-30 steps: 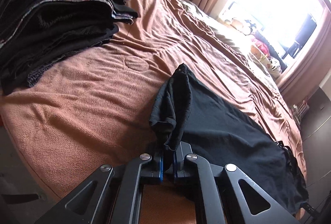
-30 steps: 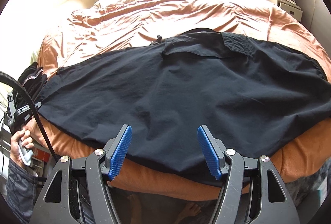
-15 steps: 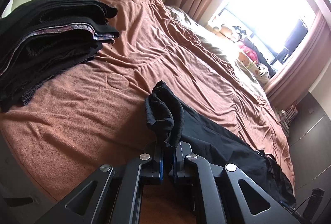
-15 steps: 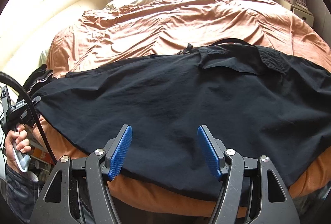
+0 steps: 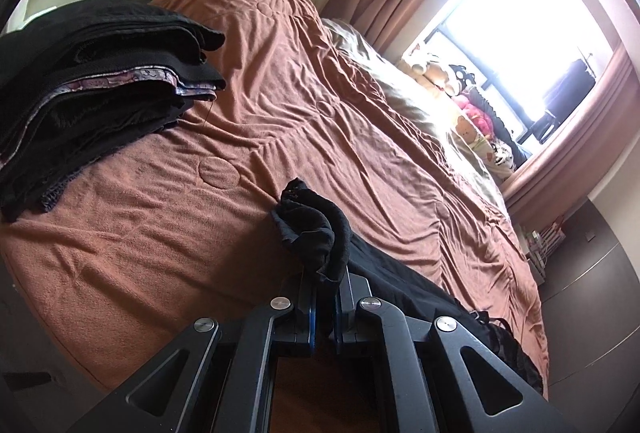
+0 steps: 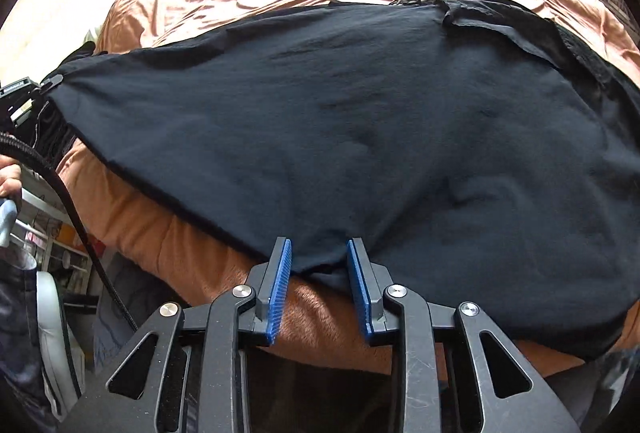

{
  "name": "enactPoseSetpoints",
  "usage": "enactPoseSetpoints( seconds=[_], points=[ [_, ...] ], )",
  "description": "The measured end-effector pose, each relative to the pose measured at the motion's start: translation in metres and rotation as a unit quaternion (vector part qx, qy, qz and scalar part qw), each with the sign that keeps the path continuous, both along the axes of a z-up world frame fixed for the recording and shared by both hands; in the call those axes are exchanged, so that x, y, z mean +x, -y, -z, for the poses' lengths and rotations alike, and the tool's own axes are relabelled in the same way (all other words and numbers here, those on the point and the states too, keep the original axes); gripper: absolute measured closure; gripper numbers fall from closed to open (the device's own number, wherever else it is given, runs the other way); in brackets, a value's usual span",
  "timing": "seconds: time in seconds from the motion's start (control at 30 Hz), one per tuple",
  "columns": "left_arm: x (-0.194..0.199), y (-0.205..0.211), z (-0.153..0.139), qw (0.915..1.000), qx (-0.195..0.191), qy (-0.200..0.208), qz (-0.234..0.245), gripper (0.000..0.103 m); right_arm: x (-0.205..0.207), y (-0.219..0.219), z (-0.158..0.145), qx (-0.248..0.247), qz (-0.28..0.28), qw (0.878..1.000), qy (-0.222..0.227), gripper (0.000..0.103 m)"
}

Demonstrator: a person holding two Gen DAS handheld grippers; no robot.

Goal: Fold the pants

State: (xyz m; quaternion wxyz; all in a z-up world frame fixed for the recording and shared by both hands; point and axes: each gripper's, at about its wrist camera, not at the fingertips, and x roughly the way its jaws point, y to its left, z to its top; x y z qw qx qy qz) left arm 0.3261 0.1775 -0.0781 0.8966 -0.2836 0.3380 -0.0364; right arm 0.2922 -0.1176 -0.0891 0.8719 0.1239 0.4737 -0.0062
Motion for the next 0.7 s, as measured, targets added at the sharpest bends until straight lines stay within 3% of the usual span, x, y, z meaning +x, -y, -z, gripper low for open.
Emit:
enactPoseSetpoints(
  seconds=[0.2,0.47,0.7],
  points=[
    [-0.001,0.003,-0.002,1.0000,-0.003,0.002,-0.003,0.097,0.020,0.024,-0.025,-0.009,0.015,1.000,0.024,0.077],
    [0.000,0.000,0.008,0.9996,-0.018,-0.010,-0.019,0.097,0.094,0.055,0.001,-0.025,0.037,0.999,-0.023,0.077],
    [-0.001,-0.003,0.012,0.9991,-0.034,-0.012,-0.023,0.097,0.155,0.072,-0.003,-0.047,0.048,0.997,-0.032,0.077]
  ],
)
